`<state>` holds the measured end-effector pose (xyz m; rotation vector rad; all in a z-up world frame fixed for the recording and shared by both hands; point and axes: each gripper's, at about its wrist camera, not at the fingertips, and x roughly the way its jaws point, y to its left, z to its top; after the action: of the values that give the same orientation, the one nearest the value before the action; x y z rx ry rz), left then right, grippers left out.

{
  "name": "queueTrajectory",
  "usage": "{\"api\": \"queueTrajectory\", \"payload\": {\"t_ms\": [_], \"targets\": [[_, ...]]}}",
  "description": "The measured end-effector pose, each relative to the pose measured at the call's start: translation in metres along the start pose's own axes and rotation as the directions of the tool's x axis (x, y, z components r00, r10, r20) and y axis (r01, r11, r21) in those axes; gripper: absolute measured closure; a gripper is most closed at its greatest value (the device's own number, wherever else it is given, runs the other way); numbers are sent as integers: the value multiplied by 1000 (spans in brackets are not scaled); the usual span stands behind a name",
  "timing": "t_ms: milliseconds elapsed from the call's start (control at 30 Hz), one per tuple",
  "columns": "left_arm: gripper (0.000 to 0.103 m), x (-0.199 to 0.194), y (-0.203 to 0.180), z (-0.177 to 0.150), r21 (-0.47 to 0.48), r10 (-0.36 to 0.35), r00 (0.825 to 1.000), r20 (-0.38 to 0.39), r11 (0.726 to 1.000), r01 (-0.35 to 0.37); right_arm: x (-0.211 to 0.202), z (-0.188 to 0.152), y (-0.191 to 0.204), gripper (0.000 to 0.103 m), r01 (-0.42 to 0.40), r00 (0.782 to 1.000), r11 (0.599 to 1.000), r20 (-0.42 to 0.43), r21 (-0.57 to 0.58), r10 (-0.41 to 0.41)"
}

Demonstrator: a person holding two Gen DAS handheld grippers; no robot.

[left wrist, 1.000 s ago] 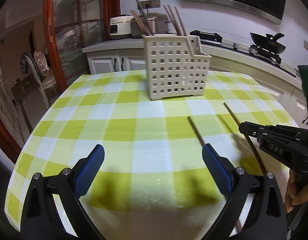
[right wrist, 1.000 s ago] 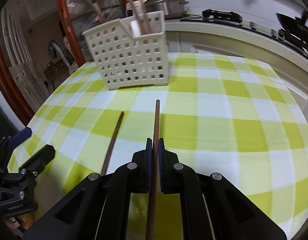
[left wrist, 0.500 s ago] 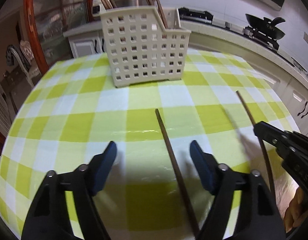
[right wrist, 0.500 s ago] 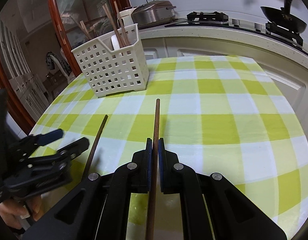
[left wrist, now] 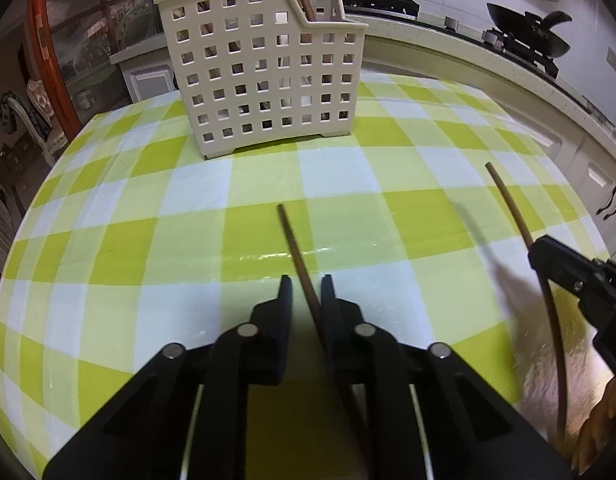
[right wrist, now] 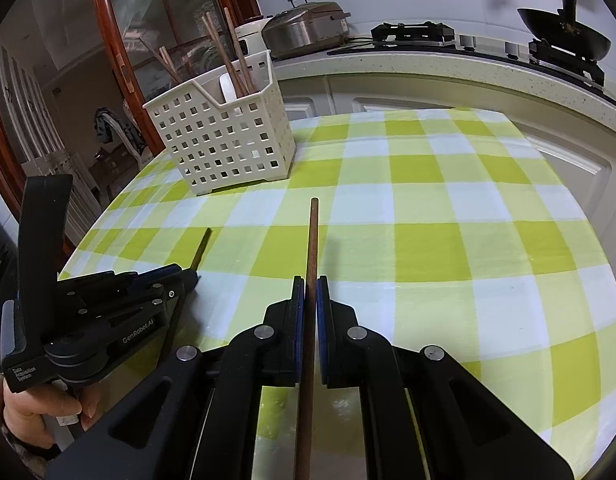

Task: Organize utensils

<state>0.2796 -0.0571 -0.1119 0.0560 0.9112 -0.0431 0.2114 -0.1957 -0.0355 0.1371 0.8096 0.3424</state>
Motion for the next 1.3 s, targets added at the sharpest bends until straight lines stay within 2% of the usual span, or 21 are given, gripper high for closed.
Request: {"api": "queueTrajectory", "payload": {"t_ms": [167,367,600,933,1300], "targets": [[94,0,-1,-2,33,6,1000,11,999,-6,2,0,4,97,2,1000,1000,-6,-7,-2],[98,-4,9,-5,-1,-39,999,22,999,39,3,0,8,97,0,1000,1000,-11,-15,0],[98,-33,22,-3,-27,-69,993,94,997,72,-3,5,18,97,-11,1000,1000,14,-25,11],[98,-99,39,4,-37,-94,964,247,994,106,-29,22,41,97,-30,994,997,99,-69,37],[98,-145,48,1,-25,-77,932,354,995,92,-63,36,70,97,-29,979,990,196,-136,55]]}}
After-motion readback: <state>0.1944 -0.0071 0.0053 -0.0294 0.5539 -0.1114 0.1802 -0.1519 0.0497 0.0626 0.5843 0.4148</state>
